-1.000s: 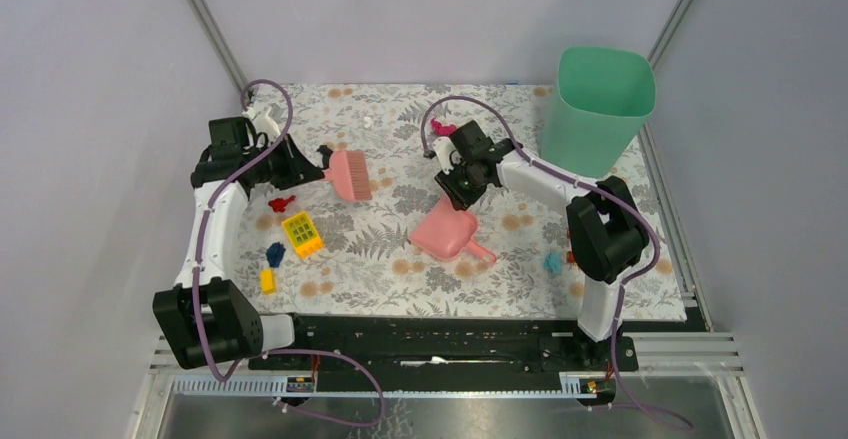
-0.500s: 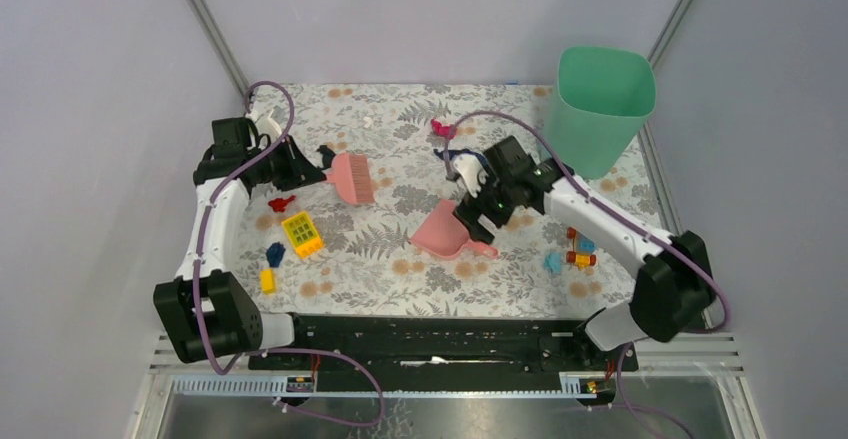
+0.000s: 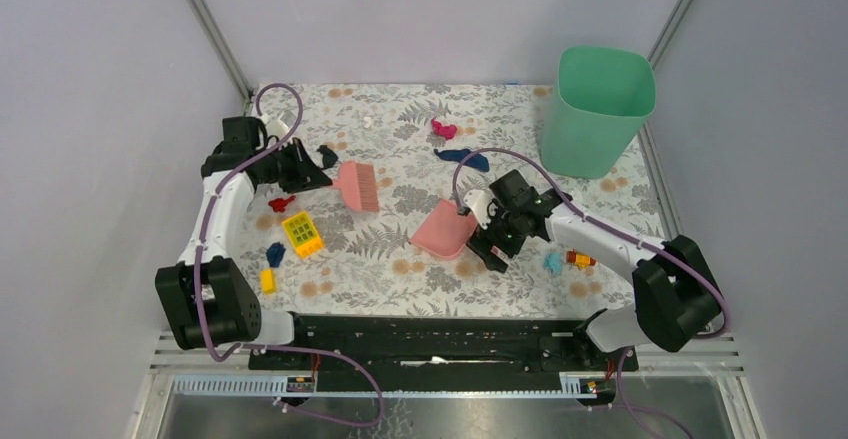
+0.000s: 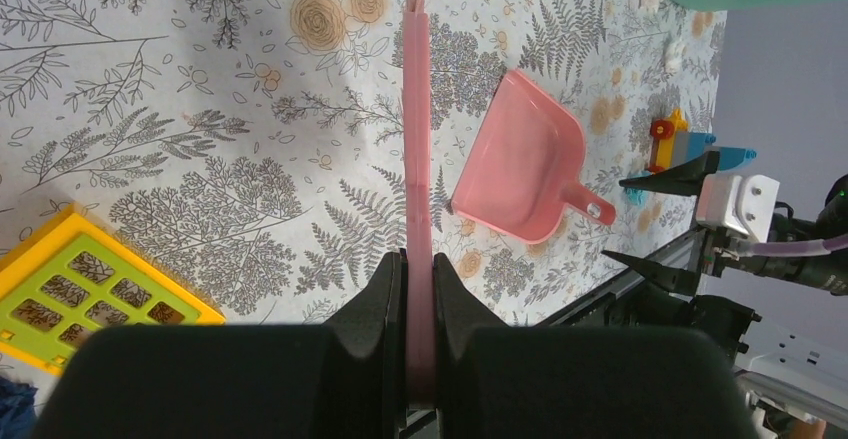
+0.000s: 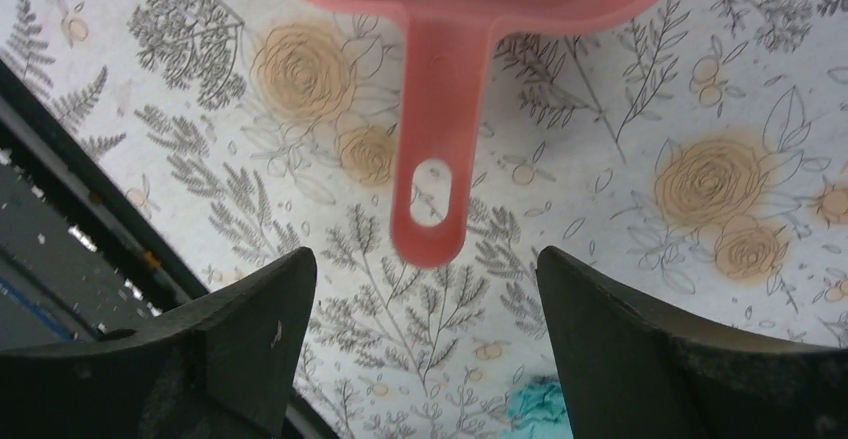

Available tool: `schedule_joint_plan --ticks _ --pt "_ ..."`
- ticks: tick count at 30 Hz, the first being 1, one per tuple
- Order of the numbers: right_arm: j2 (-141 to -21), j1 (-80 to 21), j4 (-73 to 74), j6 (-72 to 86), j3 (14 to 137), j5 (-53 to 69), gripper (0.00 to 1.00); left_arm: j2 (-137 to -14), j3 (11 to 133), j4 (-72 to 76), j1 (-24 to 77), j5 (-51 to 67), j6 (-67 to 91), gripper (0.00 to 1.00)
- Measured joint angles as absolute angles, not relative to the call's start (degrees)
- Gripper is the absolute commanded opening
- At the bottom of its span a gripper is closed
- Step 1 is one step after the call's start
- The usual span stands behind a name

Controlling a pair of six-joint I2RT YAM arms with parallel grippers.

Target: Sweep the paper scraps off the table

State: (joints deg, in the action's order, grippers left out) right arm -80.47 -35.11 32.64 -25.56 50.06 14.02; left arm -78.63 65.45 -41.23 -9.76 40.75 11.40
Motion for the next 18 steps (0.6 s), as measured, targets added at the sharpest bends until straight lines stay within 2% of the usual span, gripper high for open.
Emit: schedule_joint_plan --ticks 3,13,18 --pt "-82.48 -35.24 29.5 -25.34 50.06 12.84 0.83 -78.85 66.13 -41.71 -9.54 40.73 10.98 0.0" --pt "-86.65 -36.12 20.93 -25.23 50.06 9.34 0.63 -79.46 67.55 -42.02 -9.54 40.47 10.63 0.0" --pt "-86.74 -36.67 18.37 -25.28 49.95 9.08 0.57 -79.68 67.55 -42.13 -9.54 40.29 10.52 0.0"
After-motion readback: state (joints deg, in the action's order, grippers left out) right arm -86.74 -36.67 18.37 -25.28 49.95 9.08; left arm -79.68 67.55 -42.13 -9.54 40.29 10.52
